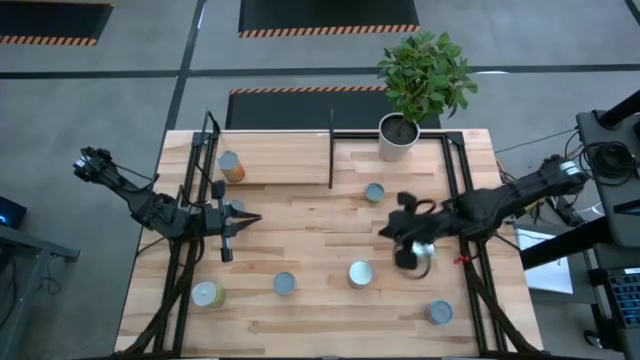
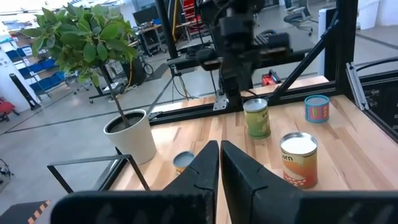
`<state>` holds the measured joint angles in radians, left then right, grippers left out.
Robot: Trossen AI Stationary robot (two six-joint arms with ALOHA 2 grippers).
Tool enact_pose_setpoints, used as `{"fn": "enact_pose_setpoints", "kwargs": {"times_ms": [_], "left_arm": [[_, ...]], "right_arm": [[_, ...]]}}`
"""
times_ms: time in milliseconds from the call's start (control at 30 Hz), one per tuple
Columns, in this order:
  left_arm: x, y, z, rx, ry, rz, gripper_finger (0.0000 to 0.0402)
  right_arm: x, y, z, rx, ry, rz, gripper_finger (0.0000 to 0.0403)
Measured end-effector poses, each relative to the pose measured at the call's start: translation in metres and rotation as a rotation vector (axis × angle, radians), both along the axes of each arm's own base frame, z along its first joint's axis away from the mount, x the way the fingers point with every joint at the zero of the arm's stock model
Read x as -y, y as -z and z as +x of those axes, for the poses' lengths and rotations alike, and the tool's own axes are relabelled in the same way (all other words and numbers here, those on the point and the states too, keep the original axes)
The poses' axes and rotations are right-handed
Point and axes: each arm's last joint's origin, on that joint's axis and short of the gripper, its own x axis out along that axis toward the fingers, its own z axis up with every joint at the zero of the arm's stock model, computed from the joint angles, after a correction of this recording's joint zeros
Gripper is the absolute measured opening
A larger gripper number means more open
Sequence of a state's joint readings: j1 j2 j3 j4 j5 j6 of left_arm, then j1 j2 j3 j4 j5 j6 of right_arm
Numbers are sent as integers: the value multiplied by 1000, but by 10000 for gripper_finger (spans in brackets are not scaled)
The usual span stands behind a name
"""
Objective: Pick and place cans onto a shelf
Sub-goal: Put the right orange corn can on the shelf
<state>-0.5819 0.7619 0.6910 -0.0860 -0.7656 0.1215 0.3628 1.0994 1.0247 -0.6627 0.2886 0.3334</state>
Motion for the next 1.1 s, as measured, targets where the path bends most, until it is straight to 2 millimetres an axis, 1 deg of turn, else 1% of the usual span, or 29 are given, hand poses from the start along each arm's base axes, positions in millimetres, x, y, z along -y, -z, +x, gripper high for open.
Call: {"fn": "enact_pose_setpoints", "kwargs": {"times_ms": [100,233,333,400,467,533,633,767,833,900,1000,1100], "left_arm": [[0,0,0,-1,0,0,0],[0,1,1,-6,-2,-6,0],[1,2,1,-9,-3,-9,0],[0,1,1,-8,-3,-9,0],[0,1,1,-10,-2,0,0],[0,1,1,-11,-2,6,0],[0,1,1,-12,-2,10,0],[0,1,1,-15,1,33,0],[0,1,1,-16,1,43,0],[0,0,1,-13,2,51,0],[0,-1,0,-10,2,53,0],[0,-6,0,-1,3,59,0]], "right_arm": [[-18,0,18,-49,-54,-32,9],[-40,-8,38,-50,-128,-63,9],[-57,-3,50,-79,-185,-100,9],[-65,-1,54,-91,-216,-117,9],[-71,2,55,-99,-235,-126,9],[-75,9,57,-134,-240,-137,9],[-77,20,61,-170,-213,-129,9],[-80,27,66,-184,-190,-116,13],[-81,33,68,-204,-187,-121,25],[-82,37,70,-216,-168,-110,47],[-83,40,72,-223,-130,-84,95],[-84,43,73,-232,-99,-63,155]]}}
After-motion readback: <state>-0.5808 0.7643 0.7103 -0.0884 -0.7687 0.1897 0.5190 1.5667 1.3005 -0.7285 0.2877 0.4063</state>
